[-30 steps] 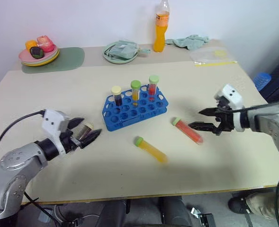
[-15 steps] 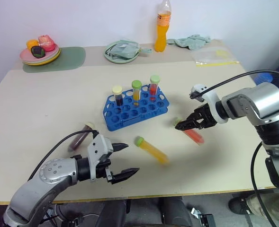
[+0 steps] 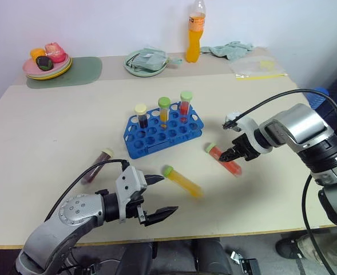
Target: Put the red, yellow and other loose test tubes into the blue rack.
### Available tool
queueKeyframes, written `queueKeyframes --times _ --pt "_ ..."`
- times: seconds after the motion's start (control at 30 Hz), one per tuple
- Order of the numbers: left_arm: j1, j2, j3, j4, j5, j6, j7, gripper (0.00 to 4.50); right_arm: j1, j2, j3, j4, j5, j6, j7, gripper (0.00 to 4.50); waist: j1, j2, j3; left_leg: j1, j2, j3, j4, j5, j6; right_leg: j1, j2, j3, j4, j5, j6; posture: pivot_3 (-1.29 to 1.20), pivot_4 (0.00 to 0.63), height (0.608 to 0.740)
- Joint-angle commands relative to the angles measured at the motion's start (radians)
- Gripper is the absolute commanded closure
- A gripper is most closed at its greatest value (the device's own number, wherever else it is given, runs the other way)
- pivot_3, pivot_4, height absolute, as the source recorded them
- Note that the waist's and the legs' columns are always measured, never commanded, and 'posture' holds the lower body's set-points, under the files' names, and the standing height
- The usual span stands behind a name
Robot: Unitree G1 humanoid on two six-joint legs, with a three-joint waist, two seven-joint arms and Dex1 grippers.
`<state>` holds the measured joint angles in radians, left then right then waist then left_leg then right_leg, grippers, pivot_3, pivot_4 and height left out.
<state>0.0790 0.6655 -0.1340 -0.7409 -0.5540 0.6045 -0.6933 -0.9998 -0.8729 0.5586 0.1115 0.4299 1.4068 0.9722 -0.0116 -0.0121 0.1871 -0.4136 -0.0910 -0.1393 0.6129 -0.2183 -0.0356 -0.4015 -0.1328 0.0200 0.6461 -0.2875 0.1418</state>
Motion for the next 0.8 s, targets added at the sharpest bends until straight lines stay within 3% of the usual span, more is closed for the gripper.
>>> queueKeyframes --times 0.03,0.13,0.2,0.27,0.37,0.5,0.53,0.6,0.8 --pt "0.004 0.001 0.032 -0.038 -0.015 0.0 0.012 0.0 0.019 -0.06 -0.051 -0.087 -0.022 -0.124 0.037 3.83 0.002 0.0 0.0 0.0 0.0 0.0 0.0 0.0 0.0 0.0 0.0 0.0 0.0 0.0 0.0 0.0 0.15 0.74" --pt "0.008 -0.016 0.085 -0.022 -0.053 0.006 0.032 0.0 0.145 -0.103 -0.175 -0.182 -0.046 -0.424 0.059 3.83 0.005 0.0 0.0 -0.003 0.0 0.0 0.0 0.0 0.0 -0.002 0.0 -0.001 0.0 0.001 0.002 0.0 0.15 0.74" --pt "0.012 -0.028 0.127 0.001 -0.066 0.002 0.048 0.0 0.295 -0.068 -0.358 -0.224 -0.023 -0.731 0.072 3.83 0.005 -0.001 0.0 -0.003 0.0 -0.001 0.0 0.0 0.0 -0.002 0.0 -0.001 0.0 0.001 0.002 0.0 0.15 0.74" --pt "0.01 -0.044 0.163 0.026 -0.069 -0.008 0.064 0.0 0.404 0.015 -0.521 -0.266 0.052 -0.841 0.045 3.83 0.002 -0.001 0.0 -0.003 0.0 0.0 0.001 0.0 0.0 -0.002 0.0 -0.001 0.001 0.001 0.003 0.0 0.15 0.74" --pt "-0.005 -0.073 0.186 0.059 -0.06 -0.023 0.086 0.0 0.459 0.148 -0.626 -0.295 0.109 -0.863 -0.05 3.83 -0.006 0.0 0.0 -0.002 0.001 0.0 0.001 0.0 0.0 -0.002 0.001 0.002 0.003 0.002 0.002 0.0 0.15 0.74" --pt "-0.042 -0.13 0.201 0.12 -0.026 -0.056 0.135 0.0 0.499 0.332 -0.642 -0.313 0.042 -0.983 -0.219 3.83 -0.001 0.0 0.0 0.002 0.001 0.0 0.001 0.0 0.0 0.001 0.002 0.002 0.003 0.002 0.002 0.0 0.15 0.74" --pt "-0.058 -0.168 0.207 0.166 0.006 -0.081 0.184 0.0 0.485 0.445 -0.633 -0.265 -0.048 -1.033 -0.407 3.83 -0.001 0.0 0.0 0.003 0.001 -0.001 0.001 0.0 0.0 0.002 0.002 0.002 0.003 0.002 0.002 0.0 0.15 0.74" --pt "-0.081 -0.228 0.211 0.233 0.056 -0.121 0.259 0.0 0.492 0.602 -0.589 -0.222 -0.181 -1.149 -0.62 3.83 -0.002 -0.001 -0.002 0.004 0.001 -0.001 0.001 0.001 -0.001 0.003 0.001 0.002 0.003 0.002 0.002 0.0 0.15 0.74" --pt "-0.084 -0.297 0.174 0.254 0.117 -0.165 0.292 0.0 0.502 0.763 -0.524 -0.168 -0.334 -1.292 -0.779 3.83 0.001 -0.001 -0.001 0.002 0.0 -0.001 -0.001 0.005 -0.008 -0.002 0.002 0.005 0.004 0.002 0.002 0.0 0.15 0.74"
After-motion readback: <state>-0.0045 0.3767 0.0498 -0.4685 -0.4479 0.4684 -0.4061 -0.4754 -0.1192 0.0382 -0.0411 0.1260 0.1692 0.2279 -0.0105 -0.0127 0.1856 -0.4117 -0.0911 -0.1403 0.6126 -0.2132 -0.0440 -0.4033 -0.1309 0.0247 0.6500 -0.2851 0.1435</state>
